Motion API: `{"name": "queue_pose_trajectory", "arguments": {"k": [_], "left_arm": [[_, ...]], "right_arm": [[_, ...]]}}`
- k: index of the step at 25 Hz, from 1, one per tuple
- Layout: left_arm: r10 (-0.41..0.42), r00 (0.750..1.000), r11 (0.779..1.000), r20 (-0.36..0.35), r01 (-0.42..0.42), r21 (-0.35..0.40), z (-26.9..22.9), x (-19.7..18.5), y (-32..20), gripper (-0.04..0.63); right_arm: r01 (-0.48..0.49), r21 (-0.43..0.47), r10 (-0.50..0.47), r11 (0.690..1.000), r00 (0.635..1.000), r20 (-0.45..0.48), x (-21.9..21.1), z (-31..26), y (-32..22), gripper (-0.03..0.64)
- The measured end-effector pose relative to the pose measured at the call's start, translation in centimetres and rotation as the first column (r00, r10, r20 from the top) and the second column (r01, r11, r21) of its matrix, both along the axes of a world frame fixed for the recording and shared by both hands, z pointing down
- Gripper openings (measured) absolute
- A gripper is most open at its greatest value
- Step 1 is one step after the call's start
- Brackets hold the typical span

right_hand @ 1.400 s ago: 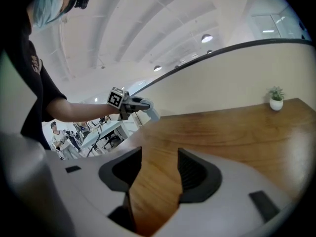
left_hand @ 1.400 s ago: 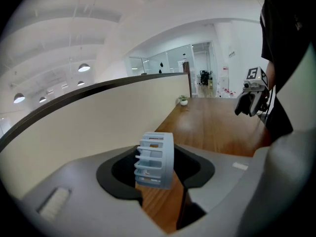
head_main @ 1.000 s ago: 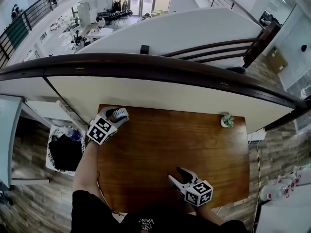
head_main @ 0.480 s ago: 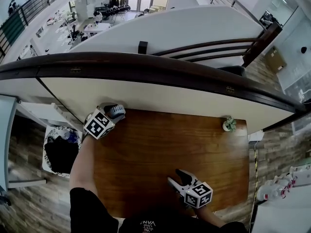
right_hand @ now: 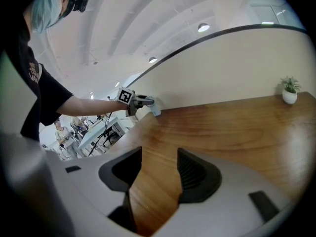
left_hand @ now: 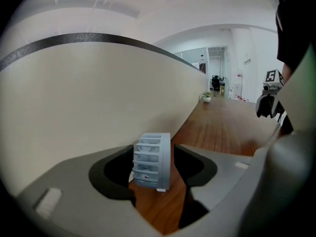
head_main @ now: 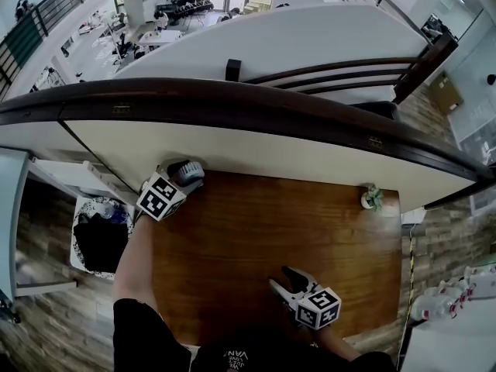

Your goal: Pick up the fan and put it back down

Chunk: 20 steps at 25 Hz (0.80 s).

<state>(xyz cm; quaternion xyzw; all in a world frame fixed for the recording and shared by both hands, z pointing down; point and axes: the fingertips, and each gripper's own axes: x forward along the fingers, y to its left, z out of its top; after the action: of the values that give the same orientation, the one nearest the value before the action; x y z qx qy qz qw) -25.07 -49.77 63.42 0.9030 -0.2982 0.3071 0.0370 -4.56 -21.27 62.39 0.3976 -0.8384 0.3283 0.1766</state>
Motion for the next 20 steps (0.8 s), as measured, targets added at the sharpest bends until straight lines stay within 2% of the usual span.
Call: {"name": "queue_pose_trajectory", "arguments": {"k": [4, 11, 20], "left_arm": [[-0.039, 0.999, 0.999, -0.001, 0.039, 0.003, -0.1, -0.4, 0.4, 0.282], [-0.12, 0.993, 0.991, -0.02, 0.121, 0.055, -2.9, -1.5, 1.8, 0.305], [-0.272, 0.962, 0.955, -0.02, 0.273, 0.113, -7.3, -3.3, 6.8, 0.31]], "right_arm": [[0.004, 0.008, -0.004, 1.0, 1.0, 0.005, 0.3, 0.0, -0.1, 0.196], [0.016, 0.038, -0.017, 0.999, 1.0, 0.019, 1.1, -1.0, 0.3, 0.196], [0.054, 0.082, -0.058, 0.995, 0.997, 0.047, 3.5, -2.8, 2.2, 0.196]]}}
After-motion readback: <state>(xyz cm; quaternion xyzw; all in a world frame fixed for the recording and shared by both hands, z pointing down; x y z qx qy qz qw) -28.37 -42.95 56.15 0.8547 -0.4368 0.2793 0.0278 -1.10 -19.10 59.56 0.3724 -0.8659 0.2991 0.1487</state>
